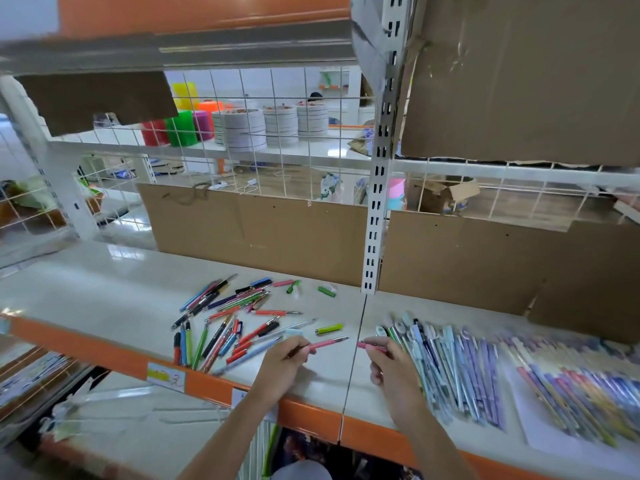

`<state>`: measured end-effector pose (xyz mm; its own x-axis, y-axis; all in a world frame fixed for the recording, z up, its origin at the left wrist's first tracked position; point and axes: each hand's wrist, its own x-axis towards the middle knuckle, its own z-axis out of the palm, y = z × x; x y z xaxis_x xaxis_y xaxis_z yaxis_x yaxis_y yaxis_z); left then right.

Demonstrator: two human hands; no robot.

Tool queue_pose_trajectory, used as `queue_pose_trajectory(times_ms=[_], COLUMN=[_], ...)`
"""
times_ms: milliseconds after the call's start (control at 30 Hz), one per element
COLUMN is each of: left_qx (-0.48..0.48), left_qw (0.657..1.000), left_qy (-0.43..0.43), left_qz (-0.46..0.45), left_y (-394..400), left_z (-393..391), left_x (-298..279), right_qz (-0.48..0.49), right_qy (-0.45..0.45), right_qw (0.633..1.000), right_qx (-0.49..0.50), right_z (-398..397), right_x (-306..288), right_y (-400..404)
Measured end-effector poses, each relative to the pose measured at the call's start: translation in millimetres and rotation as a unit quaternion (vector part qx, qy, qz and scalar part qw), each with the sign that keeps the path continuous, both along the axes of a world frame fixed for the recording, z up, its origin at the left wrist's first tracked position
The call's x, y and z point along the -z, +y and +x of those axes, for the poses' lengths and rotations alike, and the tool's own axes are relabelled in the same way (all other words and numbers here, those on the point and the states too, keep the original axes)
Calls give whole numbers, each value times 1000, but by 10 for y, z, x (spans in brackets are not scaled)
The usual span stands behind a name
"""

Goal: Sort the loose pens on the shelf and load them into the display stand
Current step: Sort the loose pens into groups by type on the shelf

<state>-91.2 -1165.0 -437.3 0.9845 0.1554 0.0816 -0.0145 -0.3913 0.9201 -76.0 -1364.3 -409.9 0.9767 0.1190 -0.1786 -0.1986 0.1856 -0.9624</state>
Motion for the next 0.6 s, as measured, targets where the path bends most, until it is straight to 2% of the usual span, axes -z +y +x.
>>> queue_pose_trajectory(times_ms=[200,267,333,400,600], left_qx=[21,33,44,48,46], left_qw=[999,997,996,995,997], left_qy=[-4,2,9,17,18], left_qz=[49,64,79,81,64], left_y=[-14,-20,-20,-10,-7], left_z=[-20,-24,-26,-23,-34], left_x=[-39,-44,-48,-55,-91], right_qz=[-35,-100,-202,-261,-222], right_qy=[-43,-74,-115,-140,-123], right_qw=[998,992,970,951,967], right_qx=[-17,-39,-77,-95,-23], right_z=[43,46,43,50,145], right_x=[10,7,16,14,-143], right_y=[-5,10,42,72,-23])
